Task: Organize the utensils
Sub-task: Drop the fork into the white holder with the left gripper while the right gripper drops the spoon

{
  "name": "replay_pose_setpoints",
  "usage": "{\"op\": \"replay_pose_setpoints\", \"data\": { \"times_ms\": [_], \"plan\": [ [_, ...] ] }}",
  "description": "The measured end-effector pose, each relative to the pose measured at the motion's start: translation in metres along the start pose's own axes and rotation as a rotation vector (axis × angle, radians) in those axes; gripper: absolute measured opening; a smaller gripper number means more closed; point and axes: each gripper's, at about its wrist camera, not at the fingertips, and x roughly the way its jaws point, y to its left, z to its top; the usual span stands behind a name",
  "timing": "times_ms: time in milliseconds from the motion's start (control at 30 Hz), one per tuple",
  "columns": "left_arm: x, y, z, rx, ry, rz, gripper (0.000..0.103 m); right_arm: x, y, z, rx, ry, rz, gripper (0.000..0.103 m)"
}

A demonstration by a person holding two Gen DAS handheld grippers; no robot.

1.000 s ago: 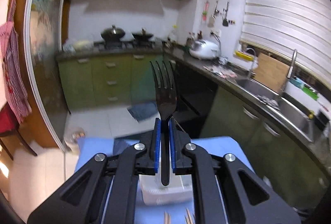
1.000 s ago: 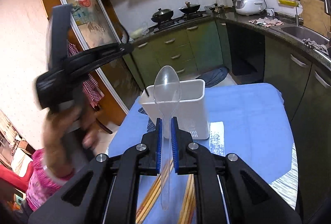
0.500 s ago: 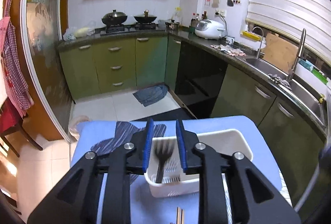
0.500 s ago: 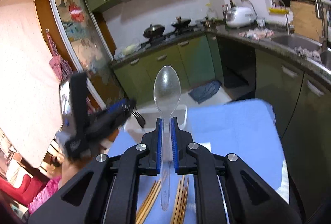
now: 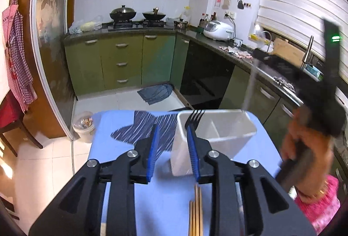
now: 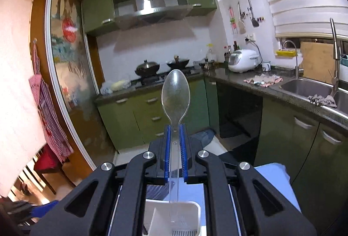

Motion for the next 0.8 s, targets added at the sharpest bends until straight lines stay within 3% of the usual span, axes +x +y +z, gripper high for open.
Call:
{"op": "replay_pose_setpoints", "data": {
  "times_ms": [133,300,433,533,600,800],
  "plan": [
    [-0.007,0.006,-0.007,0.007,0.014,-0.002,0.025,0.009,-0.004,-0.021,-0.002,0.033,0.001,0.01],
    [-0.011,0.002,-0.017,0.021,0.039,-0.023,0.026,-0.007,-0.009,-0.058,-0.034,0.068,0.024,0.01],
    [-0.012,-0.006,-0.026,0.041,0.068,-0.032,0.028,-0.02,-0.006,-0.077,-0.097,0.084,0.02,0.016],
    [-0.012,-0.014,-0.035,0.063,0.114,-0.038,0.03,-0.034,-0.005,-0.085,-0.117,0.087,0.013,0.017],
    [-0.011,-0.017,-0.041,0.072,0.144,-0.031,0.033,-0.047,-0.006,-0.087,-0.115,0.088,0.021,0.03],
    [0.012,-0.019,-0.071,0.085,0.307,-0.029,0.033,-0.09,-0.022,-0.099,-0.1,0.141,0.029,0.031]
  ]
}}
